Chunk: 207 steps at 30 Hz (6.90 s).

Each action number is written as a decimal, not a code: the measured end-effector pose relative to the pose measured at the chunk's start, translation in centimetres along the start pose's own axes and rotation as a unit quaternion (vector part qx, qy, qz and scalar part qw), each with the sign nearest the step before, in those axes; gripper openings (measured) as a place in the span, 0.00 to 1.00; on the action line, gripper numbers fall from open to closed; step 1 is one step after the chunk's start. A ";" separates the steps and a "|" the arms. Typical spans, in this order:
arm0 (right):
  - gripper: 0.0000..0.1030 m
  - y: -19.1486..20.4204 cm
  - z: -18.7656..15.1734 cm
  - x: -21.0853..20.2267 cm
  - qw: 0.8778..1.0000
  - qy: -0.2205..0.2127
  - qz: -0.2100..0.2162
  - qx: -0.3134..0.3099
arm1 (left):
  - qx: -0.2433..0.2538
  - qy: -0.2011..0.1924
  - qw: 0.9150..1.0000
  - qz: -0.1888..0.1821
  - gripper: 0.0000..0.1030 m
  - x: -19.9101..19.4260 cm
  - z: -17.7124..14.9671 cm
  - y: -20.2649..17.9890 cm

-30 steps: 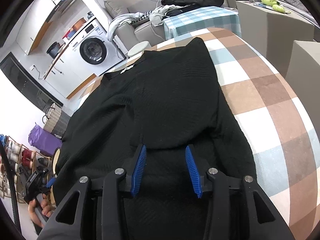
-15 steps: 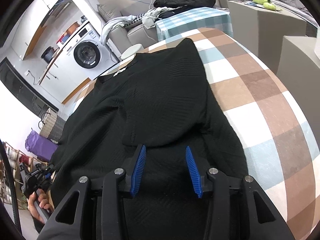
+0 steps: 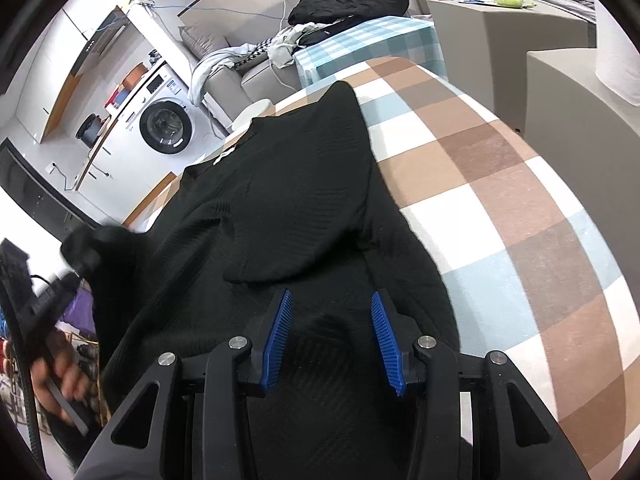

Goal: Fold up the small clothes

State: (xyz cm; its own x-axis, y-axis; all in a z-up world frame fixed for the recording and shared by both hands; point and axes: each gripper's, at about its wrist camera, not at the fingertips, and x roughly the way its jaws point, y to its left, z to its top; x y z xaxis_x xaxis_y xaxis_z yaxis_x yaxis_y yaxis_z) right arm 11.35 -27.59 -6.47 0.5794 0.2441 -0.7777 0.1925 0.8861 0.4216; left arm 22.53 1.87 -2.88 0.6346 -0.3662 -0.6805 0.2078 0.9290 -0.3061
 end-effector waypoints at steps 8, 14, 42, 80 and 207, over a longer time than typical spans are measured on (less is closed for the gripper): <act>0.42 -0.6 -0.2 -0.3 1.000 -0.001 0.004 0.004 | -0.077 0.010 0.997 0.019 0.52 0.1 -3.3 4.2; 0.42 -0.9 -0.5 -0.2 1.000 0.004 0.006 0.007 | -0.152 -0.003 0.988 0.002 0.53 -0.1 -4.2 7.5; 0.47 -0.5 -0.4 0.2 1.000 0.010 0.005 0.006 | -0.064 -0.048 0.997 -0.015 0.58 5.0 4.8 -0.1; 0.53 -4.0 -1.8 -3.6 0.999 -0.001 -0.039 -0.010 | -0.166 0.004 0.971 0.173 0.41 -2.3 -7.8 13.4; 0.43 -8.5 -7.5 -7.9 0.998 0.000 0.000 -0.065 | -0.133 0.021 0.978 0.159 0.38 -13.8 -22.8 9.8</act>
State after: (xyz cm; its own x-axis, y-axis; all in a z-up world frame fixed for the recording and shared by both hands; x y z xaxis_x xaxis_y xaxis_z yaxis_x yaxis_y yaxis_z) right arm -0.78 -34.13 -7.40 0.5799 0.2441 -0.7773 0.0888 0.9294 0.3581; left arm -1.12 14.83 -11.70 0.6027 -0.0679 -0.7951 -0.2000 0.9517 -0.2329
